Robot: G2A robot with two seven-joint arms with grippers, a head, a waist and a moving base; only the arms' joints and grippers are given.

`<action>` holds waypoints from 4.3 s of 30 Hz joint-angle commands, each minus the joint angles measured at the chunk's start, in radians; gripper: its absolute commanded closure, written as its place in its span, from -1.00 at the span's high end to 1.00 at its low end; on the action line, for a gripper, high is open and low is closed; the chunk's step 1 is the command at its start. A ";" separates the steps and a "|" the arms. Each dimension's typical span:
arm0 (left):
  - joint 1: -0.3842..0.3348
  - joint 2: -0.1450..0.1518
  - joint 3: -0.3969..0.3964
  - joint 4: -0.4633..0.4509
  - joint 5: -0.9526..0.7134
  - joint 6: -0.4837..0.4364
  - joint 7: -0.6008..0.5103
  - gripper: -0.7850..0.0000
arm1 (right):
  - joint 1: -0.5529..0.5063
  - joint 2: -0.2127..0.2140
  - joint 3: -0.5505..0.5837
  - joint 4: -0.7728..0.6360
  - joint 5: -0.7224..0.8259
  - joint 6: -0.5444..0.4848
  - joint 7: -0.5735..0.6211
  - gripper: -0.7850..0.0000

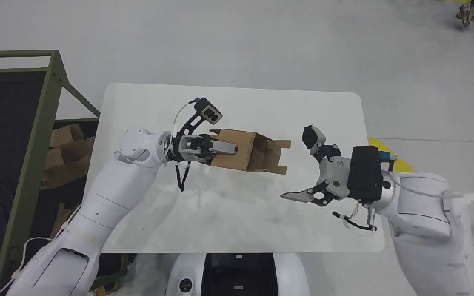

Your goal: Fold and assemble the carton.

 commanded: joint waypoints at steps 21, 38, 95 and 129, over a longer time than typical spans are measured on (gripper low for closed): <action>-0.011 -0.028 0.005 0.037 -0.013 0.069 -0.051 -1.00 | -0.007 -0.006 -0.101 -0.074 -0.299 0.217 -0.104 1.00; -0.006 -0.043 -0.011 0.041 -0.005 0.078 -0.067 -1.00 | 0.022 -0.002 -0.136 -0.072 -0.326 0.244 -0.103 0.70; 0.013 -0.078 -0.053 0.036 0.047 0.086 -0.080 -1.00 | 0.009 0.007 -0.156 -0.143 -0.482 0.386 -0.119 0.72; 0.037 -0.087 -0.093 0.009 0.078 0.044 -0.092 -1.00 | 0.066 0.005 -0.250 -0.123 -0.485 0.367 -0.047 0.93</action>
